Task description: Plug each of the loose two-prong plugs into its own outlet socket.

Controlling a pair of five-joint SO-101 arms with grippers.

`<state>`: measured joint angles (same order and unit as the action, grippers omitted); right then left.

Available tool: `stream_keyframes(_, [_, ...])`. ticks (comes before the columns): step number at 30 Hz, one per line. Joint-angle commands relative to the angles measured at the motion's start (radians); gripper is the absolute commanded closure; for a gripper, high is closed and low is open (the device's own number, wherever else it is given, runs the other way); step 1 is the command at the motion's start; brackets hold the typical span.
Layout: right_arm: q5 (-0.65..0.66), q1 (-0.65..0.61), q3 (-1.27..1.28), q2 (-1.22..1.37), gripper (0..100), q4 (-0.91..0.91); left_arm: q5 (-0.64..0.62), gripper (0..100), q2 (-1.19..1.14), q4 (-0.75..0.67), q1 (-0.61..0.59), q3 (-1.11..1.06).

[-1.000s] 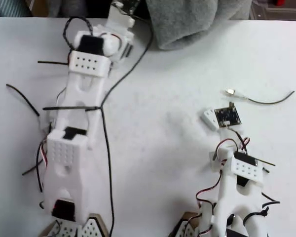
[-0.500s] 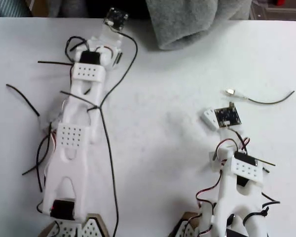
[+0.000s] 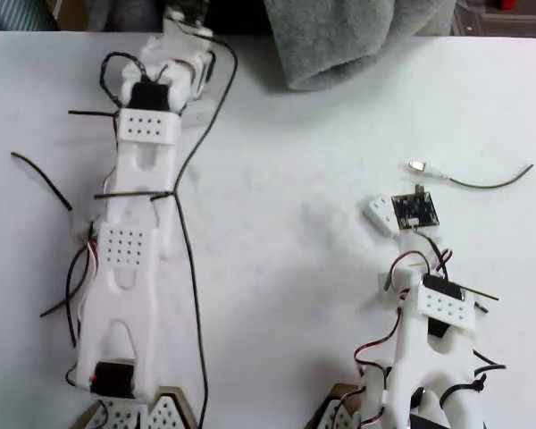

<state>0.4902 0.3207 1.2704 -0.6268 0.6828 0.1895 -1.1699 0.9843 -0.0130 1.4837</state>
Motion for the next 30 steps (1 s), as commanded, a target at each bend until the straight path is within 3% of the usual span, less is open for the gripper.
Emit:
stream_keyframes(1, [-0.008,-0.007,-0.005,-0.021,98.1,-0.016,0.028,78,0.108,0.071,0.016,0.055])
stream_keyframes(6, [-0.008,-0.007,-0.005,-0.021,98.1,-0.016,0.203,79,0.11,0.213,0.064,0.064])
stream_keyframes(8, [-0.008,-0.007,-0.005,-0.021,98.1,-0.016,0.153,79,0.113,0.192,0.065,0.064])
stream_keyframes(12, [-0.006,-0.012,-0.005,-0.021,98.1,-0.016,-0.08,78,0.11,0.141,0.047,0.064])
stream_keyframes(16, [-0.003,-0.03,0.011,-0.021,98.1,-0.035,-0.081,75,0.119,0.143,0.015,0.064])
stream_keyframes(21, [-0.003,-0.031,0.012,-0.021,98.1,-0.042,-0.069,75,0.176,0.238,-0.147,0.163])
stream_keyframes(30, [-0.006,-0.031,0.012,-0.021,98.1,-0.044,-0.069,75,0.321,0.428,-0.552,0.184])
